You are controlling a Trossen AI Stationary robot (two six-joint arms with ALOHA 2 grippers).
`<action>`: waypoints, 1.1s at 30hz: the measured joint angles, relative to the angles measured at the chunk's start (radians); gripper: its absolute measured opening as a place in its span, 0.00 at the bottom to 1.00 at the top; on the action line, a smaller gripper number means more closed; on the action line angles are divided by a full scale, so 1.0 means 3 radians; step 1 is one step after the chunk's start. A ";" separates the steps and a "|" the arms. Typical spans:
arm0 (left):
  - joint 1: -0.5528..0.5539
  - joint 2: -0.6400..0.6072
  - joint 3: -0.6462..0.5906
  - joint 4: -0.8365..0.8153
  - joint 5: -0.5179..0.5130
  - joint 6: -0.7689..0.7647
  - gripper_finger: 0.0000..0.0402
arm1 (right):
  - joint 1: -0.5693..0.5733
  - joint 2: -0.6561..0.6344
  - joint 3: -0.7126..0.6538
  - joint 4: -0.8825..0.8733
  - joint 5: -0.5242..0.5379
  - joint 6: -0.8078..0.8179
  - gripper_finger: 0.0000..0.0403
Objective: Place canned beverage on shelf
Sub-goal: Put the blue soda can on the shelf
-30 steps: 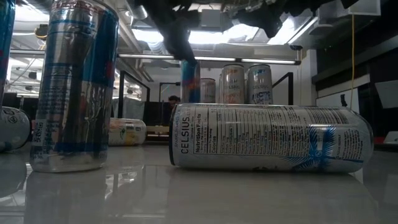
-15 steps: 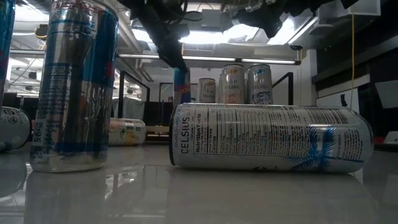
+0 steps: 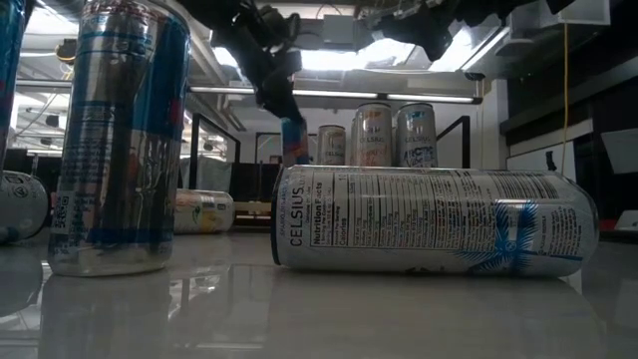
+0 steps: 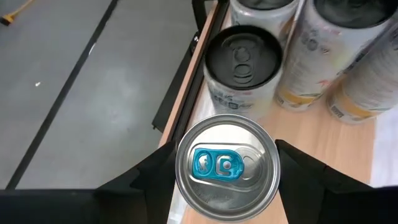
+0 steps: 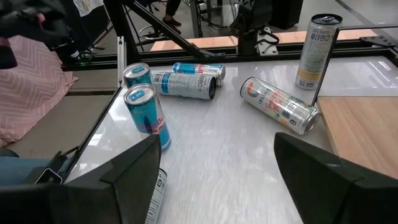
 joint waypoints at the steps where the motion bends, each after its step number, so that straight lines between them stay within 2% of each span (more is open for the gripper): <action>1: 0.0000 0.0021 0.0000 0.0007 -0.0002 0.0001 0.52 | 0.0000 0.0000 0.0000 0.0000 0.0000 0.0000 0.75; 18: 0.0023 0.0247 -0.0004 -0.0003 0.0134 -0.0001 0.53 | 0.0000 0.0000 0.0000 -0.0001 0.0000 0.0002 0.75; 28: 0.0023 0.0247 -0.0004 0.0001 0.0133 -0.0001 0.61 | 0.0000 0.0000 0.0000 -0.0003 0.0000 0.0002 0.75; 33: 0.0023 0.0247 -0.0004 0.0001 0.0132 -0.0001 0.62 | 0.0000 0.0000 0.0000 -0.0003 0.0000 0.0002 0.75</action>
